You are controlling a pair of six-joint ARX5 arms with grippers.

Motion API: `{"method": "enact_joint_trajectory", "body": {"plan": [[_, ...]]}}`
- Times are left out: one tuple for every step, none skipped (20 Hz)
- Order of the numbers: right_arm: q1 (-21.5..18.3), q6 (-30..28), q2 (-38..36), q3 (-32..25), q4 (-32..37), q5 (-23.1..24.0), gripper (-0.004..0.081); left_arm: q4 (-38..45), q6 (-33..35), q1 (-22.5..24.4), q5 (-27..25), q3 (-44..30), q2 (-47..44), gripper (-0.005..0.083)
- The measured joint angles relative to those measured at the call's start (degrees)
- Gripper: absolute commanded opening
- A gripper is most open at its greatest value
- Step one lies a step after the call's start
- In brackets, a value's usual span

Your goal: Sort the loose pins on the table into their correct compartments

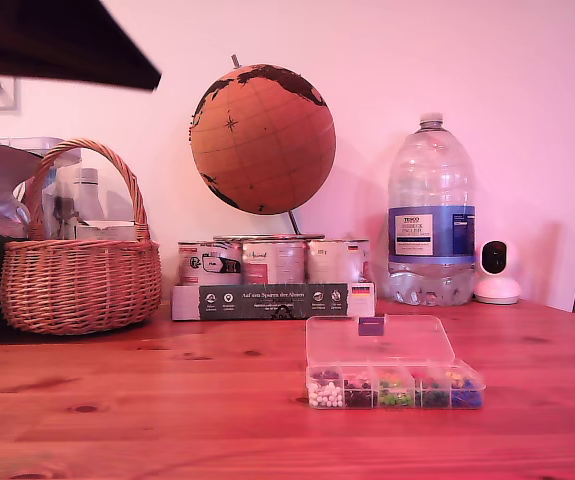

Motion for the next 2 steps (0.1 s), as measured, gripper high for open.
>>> {"method": "enact_joint_trajectory", "body": {"plan": [[0.0, 0.0, 0.0, 0.0, -0.1, 0.0, -0.0013, -0.9, 0.0, 0.0, 0.0, 0.0, 0.0, -0.0024], [0.0, 0.0, 0.0, 0.0, -0.1, 0.0, -0.0013, -1.6, 0.0, 0.0, 0.0, 0.0, 0.0, -0.0024]]}}
